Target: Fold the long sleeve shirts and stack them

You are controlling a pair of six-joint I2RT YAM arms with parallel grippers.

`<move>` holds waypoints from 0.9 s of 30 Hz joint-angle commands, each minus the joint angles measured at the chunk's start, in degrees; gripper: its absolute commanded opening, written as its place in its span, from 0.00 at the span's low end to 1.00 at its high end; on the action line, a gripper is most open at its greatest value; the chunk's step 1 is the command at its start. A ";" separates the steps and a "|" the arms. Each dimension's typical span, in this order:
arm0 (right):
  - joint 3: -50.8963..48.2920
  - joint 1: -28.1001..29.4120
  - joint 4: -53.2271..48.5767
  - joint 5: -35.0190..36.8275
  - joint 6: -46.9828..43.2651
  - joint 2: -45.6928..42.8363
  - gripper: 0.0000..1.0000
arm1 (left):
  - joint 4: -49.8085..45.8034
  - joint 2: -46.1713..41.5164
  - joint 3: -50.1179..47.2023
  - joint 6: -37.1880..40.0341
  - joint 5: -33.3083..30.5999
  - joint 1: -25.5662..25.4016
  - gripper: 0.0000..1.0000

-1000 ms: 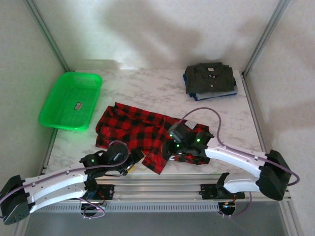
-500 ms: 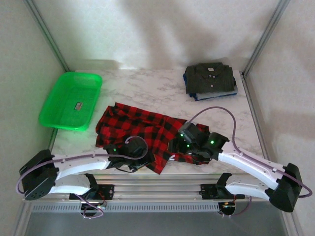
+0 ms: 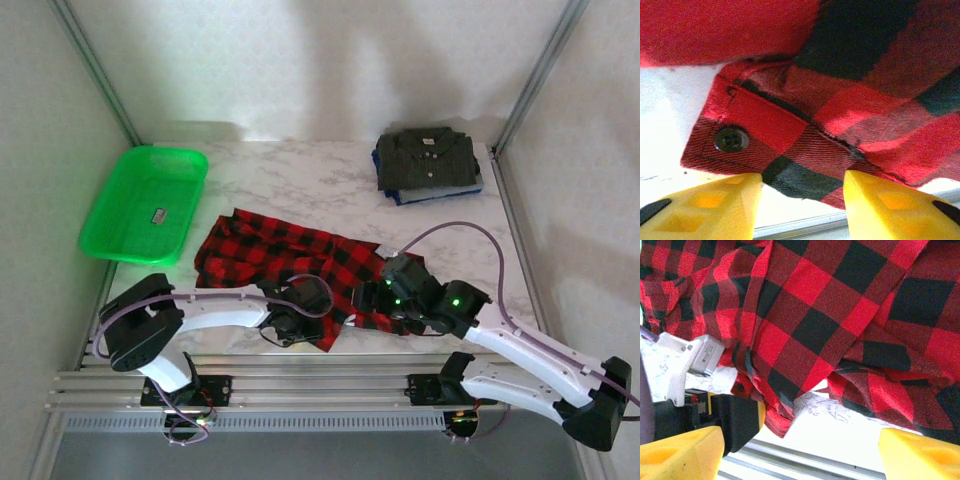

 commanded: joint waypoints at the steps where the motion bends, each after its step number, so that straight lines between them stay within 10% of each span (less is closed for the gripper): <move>1: -0.45 -0.28 -1.84 2.95 0.91 -1.83 0.82 | -1.74 4.29 0.72 6.00 -4.26 -0.26 0.35; 7: -0.01 -0.33 -2.27 3.51 0.75 -2.17 0.84 | -10.41 1.09 5.93 10.99 -9.34 -0.48 0.02; 27: 7.81 -10.27 -5.27 6.34 -2.77 6.46 0.92 | -41.95 -11.76 26.01 28.34 -41.43 6.92 0.00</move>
